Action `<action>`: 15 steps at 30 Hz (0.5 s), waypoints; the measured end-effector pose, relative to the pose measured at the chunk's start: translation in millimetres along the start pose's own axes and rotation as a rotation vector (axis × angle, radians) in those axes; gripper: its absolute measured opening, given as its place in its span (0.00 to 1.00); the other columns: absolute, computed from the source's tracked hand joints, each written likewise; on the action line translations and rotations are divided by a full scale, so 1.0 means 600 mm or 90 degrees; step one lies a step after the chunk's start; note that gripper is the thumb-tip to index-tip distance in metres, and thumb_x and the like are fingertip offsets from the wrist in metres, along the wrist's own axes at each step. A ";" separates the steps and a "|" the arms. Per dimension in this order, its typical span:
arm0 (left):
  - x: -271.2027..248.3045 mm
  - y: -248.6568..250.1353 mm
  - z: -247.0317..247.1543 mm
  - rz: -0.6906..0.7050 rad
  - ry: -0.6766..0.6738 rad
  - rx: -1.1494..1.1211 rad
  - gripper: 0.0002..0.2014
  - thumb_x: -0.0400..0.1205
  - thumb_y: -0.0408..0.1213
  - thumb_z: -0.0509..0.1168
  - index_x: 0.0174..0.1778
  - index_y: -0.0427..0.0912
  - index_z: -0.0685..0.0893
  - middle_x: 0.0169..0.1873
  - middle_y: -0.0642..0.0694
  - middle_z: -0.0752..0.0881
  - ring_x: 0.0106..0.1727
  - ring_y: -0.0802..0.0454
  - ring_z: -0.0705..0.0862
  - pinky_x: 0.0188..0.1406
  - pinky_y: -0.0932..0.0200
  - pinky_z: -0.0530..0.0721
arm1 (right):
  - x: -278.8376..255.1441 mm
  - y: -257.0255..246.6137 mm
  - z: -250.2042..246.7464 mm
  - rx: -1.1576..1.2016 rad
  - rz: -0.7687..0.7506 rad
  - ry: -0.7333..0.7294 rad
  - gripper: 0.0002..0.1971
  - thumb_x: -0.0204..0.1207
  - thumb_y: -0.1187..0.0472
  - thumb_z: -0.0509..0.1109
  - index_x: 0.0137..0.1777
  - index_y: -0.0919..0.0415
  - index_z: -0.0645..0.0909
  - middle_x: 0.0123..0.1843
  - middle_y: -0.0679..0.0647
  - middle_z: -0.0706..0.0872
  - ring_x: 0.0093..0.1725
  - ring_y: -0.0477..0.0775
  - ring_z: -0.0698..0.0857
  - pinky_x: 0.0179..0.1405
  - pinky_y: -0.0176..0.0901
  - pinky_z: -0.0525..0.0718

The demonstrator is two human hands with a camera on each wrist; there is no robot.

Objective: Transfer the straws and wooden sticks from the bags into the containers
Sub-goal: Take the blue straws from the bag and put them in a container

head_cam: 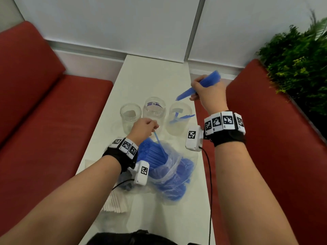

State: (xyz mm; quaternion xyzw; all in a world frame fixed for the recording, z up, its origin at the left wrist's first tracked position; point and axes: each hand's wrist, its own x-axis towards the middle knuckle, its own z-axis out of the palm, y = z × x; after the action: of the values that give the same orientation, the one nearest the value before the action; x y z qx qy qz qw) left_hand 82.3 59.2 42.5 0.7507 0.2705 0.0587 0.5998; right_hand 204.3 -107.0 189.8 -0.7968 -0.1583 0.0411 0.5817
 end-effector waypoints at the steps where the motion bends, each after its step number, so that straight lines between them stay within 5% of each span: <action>1: 0.006 -0.003 0.002 0.068 -0.011 0.122 0.12 0.85 0.40 0.62 0.49 0.40 0.90 0.47 0.45 0.91 0.49 0.49 0.87 0.49 0.55 0.83 | 0.008 0.015 0.011 -0.021 0.011 0.016 0.04 0.80 0.67 0.70 0.44 0.61 0.83 0.36 0.59 0.87 0.27 0.49 0.87 0.33 0.40 0.89; 4: 0.023 -0.011 0.014 0.197 -0.133 0.393 0.14 0.86 0.34 0.59 0.59 0.43 0.89 0.56 0.46 0.89 0.55 0.50 0.86 0.55 0.63 0.79 | 0.029 0.071 0.043 -0.062 0.060 0.058 0.06 0.80 0.68 0.70 0.45 0.73 0.85 0.40 0.67 0.90 0.33 0.59 0.91 0.37 0.50 0.90; 6: 0.032 -0.019 0.024 0.197 -0.223 0.509 0.16 0.86 0.32 0.56 0.63 0.42 0.86 0.60 0.43 0.87 0.58 0.47 0.85 0.60 0.58 0.80 | 0.043 0.105 0.062 -0.088 0.074 0.054 0.10 0.80 0.69 0.70 0.47 0.80 0.84 0.41 0.74 0.90 0.40 0.72 0.91 0.46 0.63 0.90; 8: 0.039 -0.030 0.029 0.198 -0.280 0.635 0.15 0.88 0.41 0.56 0.63 0.41 0.85 0.60 0.42 0.85 0.66 0.43 0.80 0.69 0.48 0.73 | 0.054 0.130 0.077 -0.131 0.087 0.025 0.11 0.80 0.68 0.70 0.48 0.80 0.84 0.43 0.75 0.89 0.45 0.75 0.90 0.51 0.68 0.88; 10: 0.043 -0.045 0.034 0.179 -0.338 0.767 0.23 0.85 0.57 0.56 0.61 0.41 0.84 0.62 0.44 0.83 0.75 0.45 0.71 0.79 0.33 0.56 | 0.062 0.148 0.085 -0.168 0.107 0.011 0.11 0.80 0.66 0.71 0.48 0.79 0.84 0.46 0.74 0.89 0.49 0.73 0.89 0.53 0.67 0.88; 12: 0.046 -0.055 0.035 0.153 -0.360 0.831 0.34 0.78 0.70 0.55 0.62 0.44 0.84 0.61 0.48 0.84 0.77 0.47 0.67 0.76 0.22 0.42 | 0.068 0.163 0.089 -0.206 0.106 -0.001 0.10 0.78 0.66 0.73 0.48 0.76 0.85 0.48 0.70 0.89 0.49 0.68 0.89 0.53 0.59 0.88; 15: 0.045 -0.055 0.032 0.183 -0.343 0.926 0.39 0.70 0.79 0.55 0.58 0.49 0.86 0.54 0.51 0.85 0.68 0.46 0.74 0.71 0.16 0.42 | 0.069 0.175 0.093 -0.229 0.099 -0.015 0.12 0.76 0.65 0.76 0.56 0.69 0.86 0.48 0.60 0.87 0.48 0.57 0.83 0.47 0.44 0.80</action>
State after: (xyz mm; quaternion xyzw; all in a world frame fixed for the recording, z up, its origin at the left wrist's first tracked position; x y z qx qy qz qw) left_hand 101.9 59.4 0.1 0.9706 -0.0133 -0.2402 -0.0106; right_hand 251.1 -72.2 78.1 -0.8973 -0.1079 0.0661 0.4230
